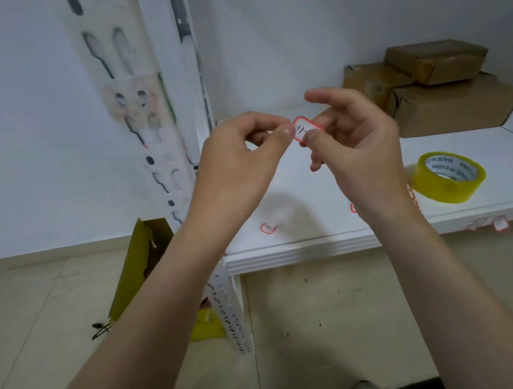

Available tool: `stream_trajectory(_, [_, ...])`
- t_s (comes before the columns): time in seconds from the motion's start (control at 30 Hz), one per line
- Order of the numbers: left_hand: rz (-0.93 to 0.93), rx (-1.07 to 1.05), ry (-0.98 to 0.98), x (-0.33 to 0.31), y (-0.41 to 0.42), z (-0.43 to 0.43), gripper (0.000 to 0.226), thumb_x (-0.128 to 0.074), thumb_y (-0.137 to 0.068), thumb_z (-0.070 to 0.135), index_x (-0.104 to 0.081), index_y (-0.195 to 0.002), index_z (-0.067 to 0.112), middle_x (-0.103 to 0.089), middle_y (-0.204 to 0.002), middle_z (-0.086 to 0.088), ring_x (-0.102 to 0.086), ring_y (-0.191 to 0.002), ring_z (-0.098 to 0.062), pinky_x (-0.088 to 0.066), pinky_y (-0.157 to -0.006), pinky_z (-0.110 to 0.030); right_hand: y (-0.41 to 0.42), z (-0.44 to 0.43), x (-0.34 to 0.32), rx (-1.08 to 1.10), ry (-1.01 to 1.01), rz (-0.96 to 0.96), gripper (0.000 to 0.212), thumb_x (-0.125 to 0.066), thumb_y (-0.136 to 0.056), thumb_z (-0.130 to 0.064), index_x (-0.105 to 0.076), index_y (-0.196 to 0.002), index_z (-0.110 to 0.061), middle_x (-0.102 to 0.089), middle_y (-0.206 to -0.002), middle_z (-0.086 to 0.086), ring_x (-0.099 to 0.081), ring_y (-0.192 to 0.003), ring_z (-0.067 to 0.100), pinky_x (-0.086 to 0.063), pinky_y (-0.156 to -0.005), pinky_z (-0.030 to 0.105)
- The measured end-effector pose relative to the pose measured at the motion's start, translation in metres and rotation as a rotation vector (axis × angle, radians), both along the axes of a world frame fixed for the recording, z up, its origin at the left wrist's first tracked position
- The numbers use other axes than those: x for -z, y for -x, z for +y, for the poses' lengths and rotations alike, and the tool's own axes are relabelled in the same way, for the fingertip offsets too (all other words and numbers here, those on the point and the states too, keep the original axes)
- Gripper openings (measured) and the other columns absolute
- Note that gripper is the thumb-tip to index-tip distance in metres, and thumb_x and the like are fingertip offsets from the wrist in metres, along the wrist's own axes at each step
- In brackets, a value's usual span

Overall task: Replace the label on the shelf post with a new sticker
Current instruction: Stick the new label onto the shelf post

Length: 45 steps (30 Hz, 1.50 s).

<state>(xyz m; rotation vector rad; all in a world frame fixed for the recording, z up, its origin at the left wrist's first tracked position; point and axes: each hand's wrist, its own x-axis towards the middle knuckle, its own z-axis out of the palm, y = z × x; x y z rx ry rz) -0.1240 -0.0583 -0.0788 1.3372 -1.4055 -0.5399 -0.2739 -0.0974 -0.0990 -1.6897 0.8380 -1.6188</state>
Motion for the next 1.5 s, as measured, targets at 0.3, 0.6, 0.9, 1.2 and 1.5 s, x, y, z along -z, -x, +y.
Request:
stream_trajectory(0.3, [-0.084,-0.085,0.227,-0.034,-0.052,0.045,0.014,-0.069,-0.095,0.032,-0.078,-0.086,0.027,-0.069,-0.07,0.0,-0.061,-0.062,-0.017,-0.053,-0.06,-0.035,-0.068,0.026,-0.035,-0.099,0.261,0.015,0.034,-0.066,-0.088,0.003,-0.063,-0.118,-0.015,-0.061,-0.079,0.004,-0.059,-0.069,0.019,-0.05,-0.051,0.05])
stream_trajectory(0.6, [0.068,-0.107,0.273,-0.044,-0.085,0.059,0.009,-0.075,-0.091,0.027,-0.08,-0.084,0.027,-0.072,-0.072,-0.003,-0.064,-0.063,-0.026,-0.05,-0.053,-0.024,-0.099,0.041,-0.049,-0.153,0.326,0.075,0.044,-0.069,-0.089,0.009,-0.061,-0.116,-0.025,-0.063,-0.083,0.01,-0.061,-0.072,0.023,-0.051,-0.056,0.035])
stream_trajectory(0.9, [0.08,-0.095,0.356,-0.053,-0.1,0.068,0.012,-0.079,-0.087,0.025,-0.079,-0.078,0.034,-0.061,-0.07,-0.023,-0.056,-0.066,-0.035,-0.048,-0.055,-0.037,-0.114,0.055,-0.062,-0.102,0.275,0.095,0.039,-0.073,-0.09,-0.002,-0.062,-0.12,-0.025,-0.066,-0.086,0.0,-0.059,-0.07,0.02,-0.047,-0.049,0.027])
stream_trajectory(1.2, [0.354,-0.042,0.353,-0.057,-0.11,0.065,0.008,-0.074,-0.09,0.022,-0.081,-0.09,0.024,-0.053,-0.051,0.011,-0.043,-0.044,-0.001,-0.036,-0.048,-0.006,-0.115,0.055,-0.069,-0.026,0.179,0.055,0.008,-0.078,-0.091,-0.021,-0.076,-0.09,-0.028,-0.068,-0.07,-0.012,-0.055,-0.057,0.013,-0.044,-0.053,0.025])
stream_trajectory(1.5, [0.278,-0.131,0.382,-0.06,-0.105,0.061,0.011,-0.074,-0.091,0.023,-0.078,-0.089,0.033,-0.073,-0.065,0.006,-0.061,-0.054,-0.006,-0.049,-0.051,-0.012,-0.117,0.05,-0.079,0.003,0.182,0.039,0.017,-0.078,-0.089,-0.021,-0.074,-0.076,-0.031,-0.064,-0.057,-0.015,-0.049,-0.049,0.008,-0.041,-0.05,0.019])
